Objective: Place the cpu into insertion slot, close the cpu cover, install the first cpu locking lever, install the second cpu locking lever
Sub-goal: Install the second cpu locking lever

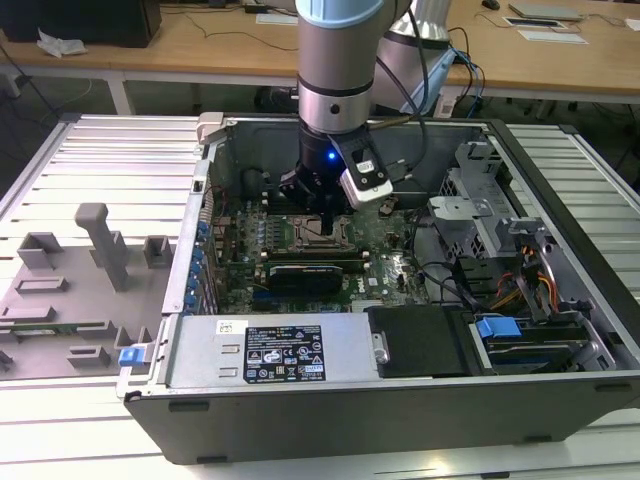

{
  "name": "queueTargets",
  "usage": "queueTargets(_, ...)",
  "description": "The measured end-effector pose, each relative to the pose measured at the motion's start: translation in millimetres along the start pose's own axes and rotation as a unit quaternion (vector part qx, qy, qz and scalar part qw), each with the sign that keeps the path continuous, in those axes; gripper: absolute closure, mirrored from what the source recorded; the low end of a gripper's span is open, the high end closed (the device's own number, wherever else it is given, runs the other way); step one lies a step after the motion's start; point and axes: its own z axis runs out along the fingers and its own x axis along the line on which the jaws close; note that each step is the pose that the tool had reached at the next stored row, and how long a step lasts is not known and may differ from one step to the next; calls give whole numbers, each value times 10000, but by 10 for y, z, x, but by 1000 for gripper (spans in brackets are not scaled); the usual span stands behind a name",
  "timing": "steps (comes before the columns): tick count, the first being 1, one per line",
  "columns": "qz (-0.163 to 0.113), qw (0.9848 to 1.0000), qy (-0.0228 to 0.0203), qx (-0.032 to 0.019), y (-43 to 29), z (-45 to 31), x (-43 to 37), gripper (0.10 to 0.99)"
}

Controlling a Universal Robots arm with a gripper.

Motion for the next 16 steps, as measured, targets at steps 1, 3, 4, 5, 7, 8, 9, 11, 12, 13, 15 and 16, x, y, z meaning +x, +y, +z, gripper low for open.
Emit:
queueTargets(1,0,10000,0,0,-11,-1,2,980)
queueTargets(3,1,10000,0,0,-24,1,8,980)
queueTargets(4,0,10000,0,-1,-26,6,19,980)
queueTargets(5,1,10000,0,-15,-28,14,39,980)
queueTargets(7,2,10000,2,-56,-32,25,69,980)
queueTargets(8,4,10000,4,-97,-35,36,95,980)
queueTargets(9,5,9999,7,-127,-38,44,111,980)
queueTargets(11,7,9998,11,-178,-40,55,129,980)
queueTargets(12,7,9998,11,-178,-40,55,129,980)
queueTargets(13,7,9998,11,-179,-40,55,129,980)
queueTargets(15,7,9998,12,-184,-49,54,134,980)
queueTargets(16,9,9998,13,-198,-57,56,141,980)
